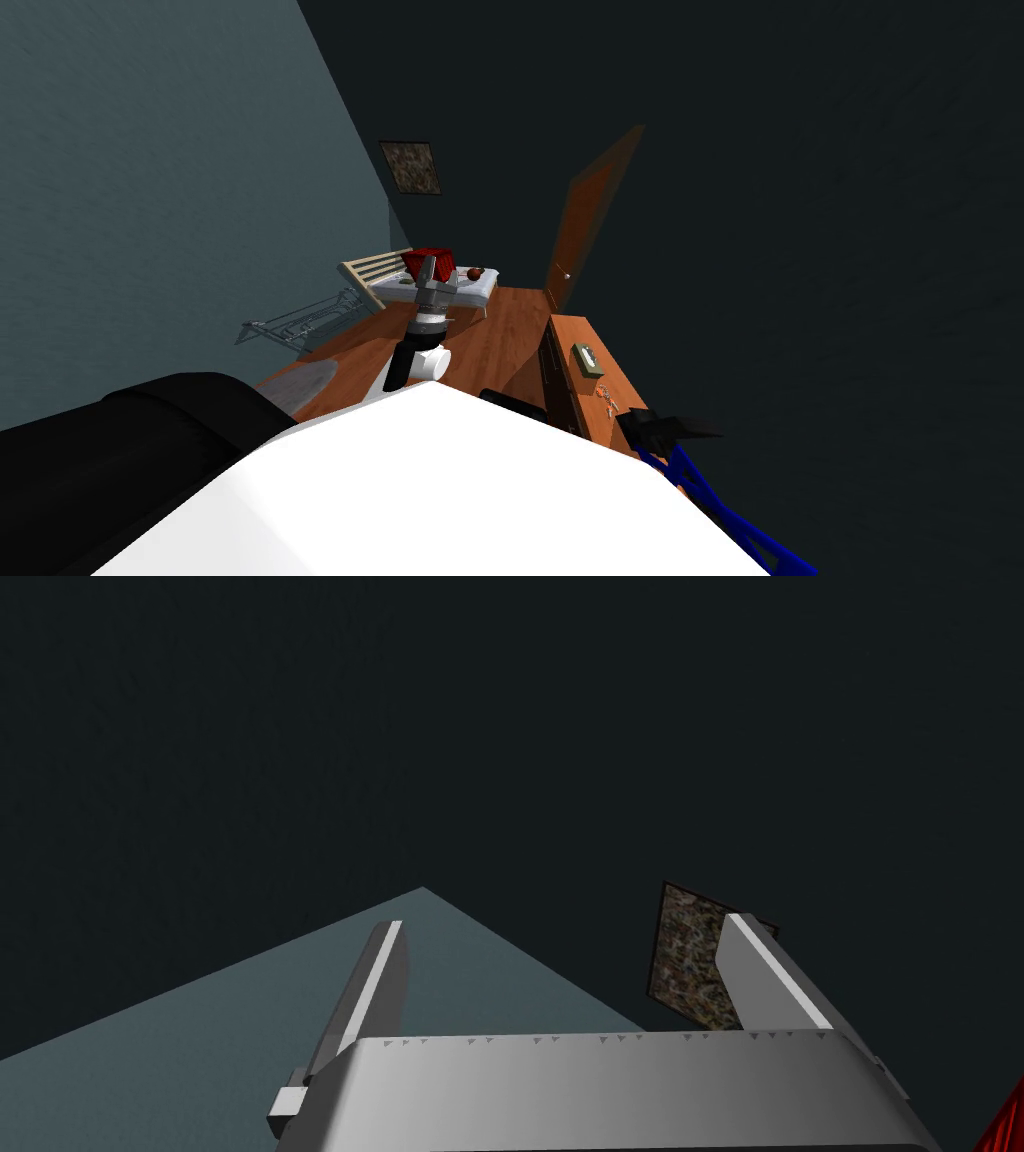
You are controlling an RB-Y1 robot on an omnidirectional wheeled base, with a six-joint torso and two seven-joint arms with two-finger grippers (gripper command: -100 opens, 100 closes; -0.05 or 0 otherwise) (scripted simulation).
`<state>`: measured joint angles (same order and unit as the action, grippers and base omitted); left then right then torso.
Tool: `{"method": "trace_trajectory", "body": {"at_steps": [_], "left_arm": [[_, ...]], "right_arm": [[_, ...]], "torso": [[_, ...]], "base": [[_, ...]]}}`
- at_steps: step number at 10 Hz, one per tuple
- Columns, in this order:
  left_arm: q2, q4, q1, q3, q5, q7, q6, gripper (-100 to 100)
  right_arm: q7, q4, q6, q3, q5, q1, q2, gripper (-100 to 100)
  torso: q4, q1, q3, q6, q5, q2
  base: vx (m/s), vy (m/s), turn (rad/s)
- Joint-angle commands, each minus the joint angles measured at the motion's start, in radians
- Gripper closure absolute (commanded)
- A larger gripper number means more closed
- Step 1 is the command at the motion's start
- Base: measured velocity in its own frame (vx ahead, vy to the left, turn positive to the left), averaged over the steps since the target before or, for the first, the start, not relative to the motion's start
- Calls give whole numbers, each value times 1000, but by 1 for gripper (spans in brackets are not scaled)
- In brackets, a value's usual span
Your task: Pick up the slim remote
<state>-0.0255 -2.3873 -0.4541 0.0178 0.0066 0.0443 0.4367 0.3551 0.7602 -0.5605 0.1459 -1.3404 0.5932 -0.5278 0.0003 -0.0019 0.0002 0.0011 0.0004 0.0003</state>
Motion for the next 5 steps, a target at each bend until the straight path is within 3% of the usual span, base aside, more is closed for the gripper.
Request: {"method": "trace_trajectory", "body": {"at_steps": [1, 2, 3, 4, 5], "left_arm": [[0, 0, 0, 0, 0, 0, 0, 0], [0, 0, 0, 0, 0, 0, 0, 0], [0, 0, 0, 0, 0, 0, 0, 0], [0, 0, 0, 0, 0, 0, 0, 0], [0, 0, 0, 0, 0, 0, 0, 0]], "right_arm": [[0, 0, 0, 0, 0, 0, 0, 100], [0, 0, 0, 0, 0, 0, 0, 0], [-18, 29, -17, 13, -12, 23, -22, 100], [-25, 44, -38, 27, -18, 38, -37, 100], [-24, 42, -20, 15, -17, 32, -27, 100]], "torso": [[0, 0, 0, 0, 0, 0], [0, 0, 0, 0, 0, 0], [0, 0, 0, 0, 0, 0], [0, 3, -1, 1, 1, -1], [-1, 5, -1, 1, 2, -2]], "base": [[0, 0, 0], [0, 0, 0], [23, 46, -67], [49, 76, -96], [22, 34, -24]]}}
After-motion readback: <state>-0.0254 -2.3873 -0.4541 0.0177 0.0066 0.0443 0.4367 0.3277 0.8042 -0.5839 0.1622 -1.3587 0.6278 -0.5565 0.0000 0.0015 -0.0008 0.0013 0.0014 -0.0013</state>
